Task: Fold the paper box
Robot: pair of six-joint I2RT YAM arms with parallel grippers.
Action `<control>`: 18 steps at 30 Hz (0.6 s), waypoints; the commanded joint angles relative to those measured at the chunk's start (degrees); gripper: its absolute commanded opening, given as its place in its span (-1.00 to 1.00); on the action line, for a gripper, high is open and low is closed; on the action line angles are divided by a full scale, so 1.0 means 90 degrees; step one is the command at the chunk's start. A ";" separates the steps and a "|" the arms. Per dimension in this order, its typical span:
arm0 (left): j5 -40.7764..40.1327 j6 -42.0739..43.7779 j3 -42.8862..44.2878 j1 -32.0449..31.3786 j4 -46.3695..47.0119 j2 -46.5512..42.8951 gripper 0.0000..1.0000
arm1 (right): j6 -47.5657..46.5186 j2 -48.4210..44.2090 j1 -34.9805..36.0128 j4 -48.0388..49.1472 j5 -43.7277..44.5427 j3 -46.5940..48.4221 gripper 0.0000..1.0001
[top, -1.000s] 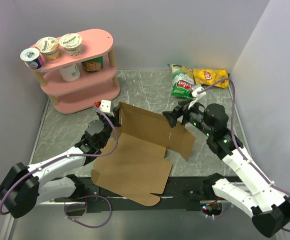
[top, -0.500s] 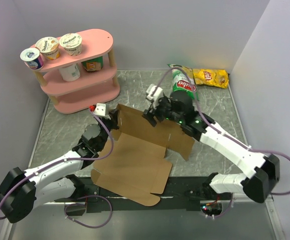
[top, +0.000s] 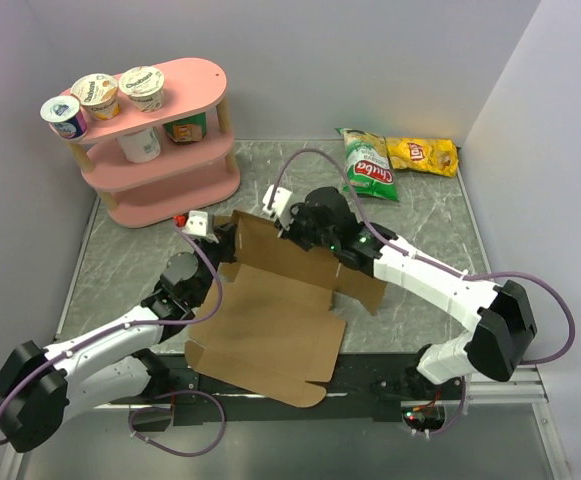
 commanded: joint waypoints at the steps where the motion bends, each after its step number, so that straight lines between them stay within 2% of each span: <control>1: -0.0138 -0.0497 0.0056 -0.0030 -0.0915 -0.0272 -0.13 | -0.0382 -0.0195 0.0320 0.0405 0.0904 -0.0187 -0.85; 2: -0.0118 -0.0556 0.0047 -0.0030 -0.1052 -0.0351 0.02 | -0.0441 -0.0234 0.0447 0.0493 0.1090 -0.0276 -0.93; 3: -0.0109 -0.0624 0.0027 -0.0030 -0.1160 -0.0448 0.32 | -0.0577 -0.0264 0.0516 0.0619 0.1237 -0.0383 -0.97; 5: -0.0069 -0.0868 -0.0050 -0.0021 -0.1550 -0.0770 0.50 | -0.0743 -0.0342 0.0652 0.0931 0.1716 -0.0676 -0.99; 6: -0.0060 -0.0966 -0.0090 -0.0020 -0.1687 -0.0897 0.70 | -0.0899 -0.0361 0.0798 0.1069 0.1882 -0.0774 -1.00; 9: 0.0047 -0.1385 -0.0226 -0.0001 -0.2379 -0.1589 0.94 | -0.1163 -0.0430 0.1043 0.1673 0.2497 -0.1174 -1.00; 15: 0.0360 -0.2371 -0.0636 0.0028 -0.3591 -0.2674 0.89 | -0.1641 -0.0596 0.1336 0.2825 0.3250 -0.1839 -1.00; 18: 0.0361 -0.2879 -0.0890 0.0048 -0.3875 -0.2599 0.81 | -0.1905 -0.0693 0.1532 0.3256 0.3552 -0.2141 -1.00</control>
